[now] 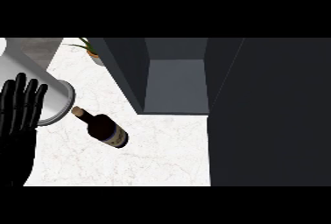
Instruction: Pick up the wine, place it into the cabinet and close the cabinet
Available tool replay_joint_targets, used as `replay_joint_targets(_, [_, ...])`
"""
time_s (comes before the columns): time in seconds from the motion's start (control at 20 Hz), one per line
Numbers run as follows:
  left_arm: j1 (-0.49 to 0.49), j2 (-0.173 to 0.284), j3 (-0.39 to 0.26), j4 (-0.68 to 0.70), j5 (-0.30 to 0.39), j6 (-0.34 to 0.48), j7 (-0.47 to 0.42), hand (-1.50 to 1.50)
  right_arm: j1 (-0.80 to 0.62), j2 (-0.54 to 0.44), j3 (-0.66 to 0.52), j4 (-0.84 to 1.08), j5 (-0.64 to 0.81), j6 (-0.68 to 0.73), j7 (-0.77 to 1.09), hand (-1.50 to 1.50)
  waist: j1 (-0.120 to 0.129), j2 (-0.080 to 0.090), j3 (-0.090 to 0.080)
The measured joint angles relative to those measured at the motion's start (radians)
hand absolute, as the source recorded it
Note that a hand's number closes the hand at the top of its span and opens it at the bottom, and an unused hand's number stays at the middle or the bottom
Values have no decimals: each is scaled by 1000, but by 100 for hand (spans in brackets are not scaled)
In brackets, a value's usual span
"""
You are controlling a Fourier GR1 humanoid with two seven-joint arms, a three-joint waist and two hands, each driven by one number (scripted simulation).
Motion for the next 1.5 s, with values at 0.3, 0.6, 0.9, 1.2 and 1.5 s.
replay_joint_targets(0.3, [-86,-43,38,6,-228,207,82,-150,69,3,-4,-50,-20,19,-46,-150,-34,5,-27])
replay_joint_targets(0.6, [-213,-92,10,101,-153,499,203,-150,139,-36,67,-107,-153,138,68,-150,-51,8,-35])
replay_joint_targets(0.9, [-380,-104,-72,235,-191,709,265,-150,181,-67,32,-184,-245,180,151,-150,-40,8,-37])
replay_joint_targets(1.2, [-445,-106,-127,274,-239,802,324,-150,185,-63,9,-253,-276,184,233,-150,-30,7,-37])
replay_joint_targets(1.5, [-434,-106,-178,258,-265,846,350,-150,141,-54,-11,-270,-281,177,298,-150,-26,6,-37])
